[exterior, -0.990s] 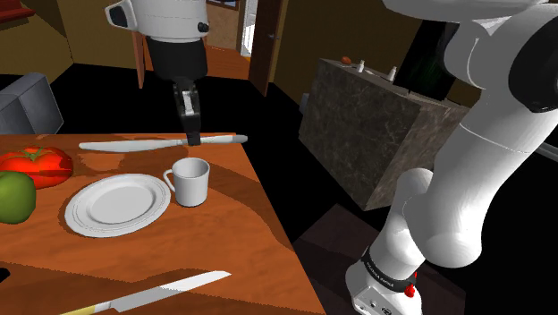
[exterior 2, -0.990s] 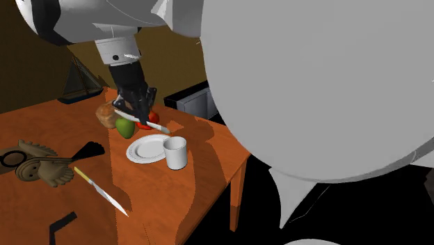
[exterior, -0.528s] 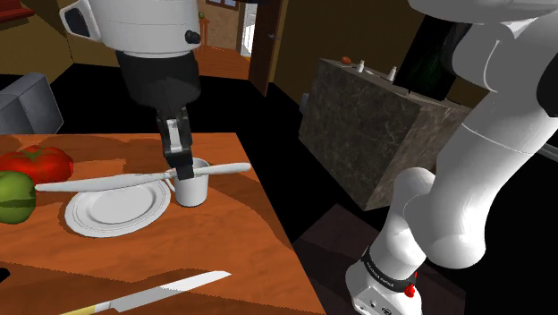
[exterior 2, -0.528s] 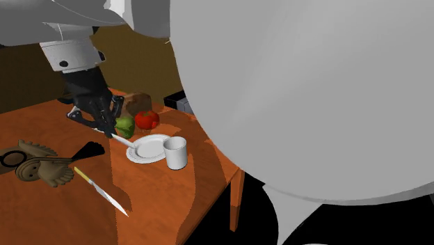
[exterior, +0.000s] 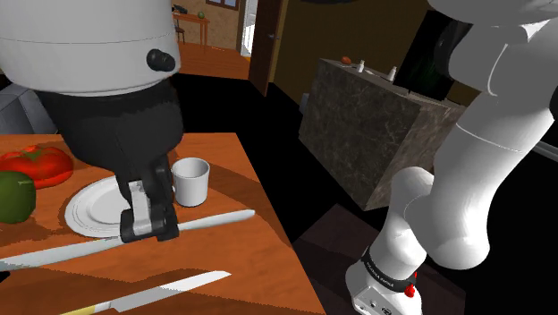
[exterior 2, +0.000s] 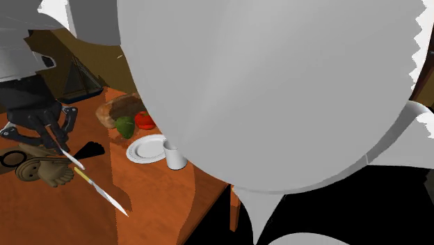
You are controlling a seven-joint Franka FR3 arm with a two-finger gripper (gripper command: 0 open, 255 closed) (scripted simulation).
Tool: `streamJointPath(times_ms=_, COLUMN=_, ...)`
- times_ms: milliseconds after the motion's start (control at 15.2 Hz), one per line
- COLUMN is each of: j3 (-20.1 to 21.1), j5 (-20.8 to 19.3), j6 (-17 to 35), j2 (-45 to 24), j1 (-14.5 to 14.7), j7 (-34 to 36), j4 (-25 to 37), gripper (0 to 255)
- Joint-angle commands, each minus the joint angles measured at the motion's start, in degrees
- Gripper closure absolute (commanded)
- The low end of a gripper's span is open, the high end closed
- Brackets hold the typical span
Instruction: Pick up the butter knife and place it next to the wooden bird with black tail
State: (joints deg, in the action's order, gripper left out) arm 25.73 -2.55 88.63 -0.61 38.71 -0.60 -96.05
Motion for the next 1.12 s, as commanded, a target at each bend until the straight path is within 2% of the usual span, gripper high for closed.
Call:
streamJointPath(times_ms=0, j3=1.6, j5=-0.5, j6=-0.6, j2=-2.1, j1=1.6, j7=3.4, j4=2.4, gripper=255)
streamJointPath(times_ms=528, j3=6.6, j5=-3.7, j6=-3.4, j2=-11.1, j1=9.4, j7=15.8, j4=12.4, gripper=255)
streamJointPath(times_ms=792, j3=8.3, j5=-6.5, j6=-5.8, j2=-17.4, j1=14.8, j7=21.9, j4=20.1, gripper=255)
streamJointPath(times_ms=990, j3=9.0, j5=-9.4, j6=-8.6, j2=-23.5, j1=20.2, j7=26.4, j4=28.1, gripper=255)
streamJointPath(times_ms=1056, j3=8.9, j5=-9.2, j6=-7.6, j2=-23.2, j1=20.0, j7=26.4, j4=26.9, gripper=255)
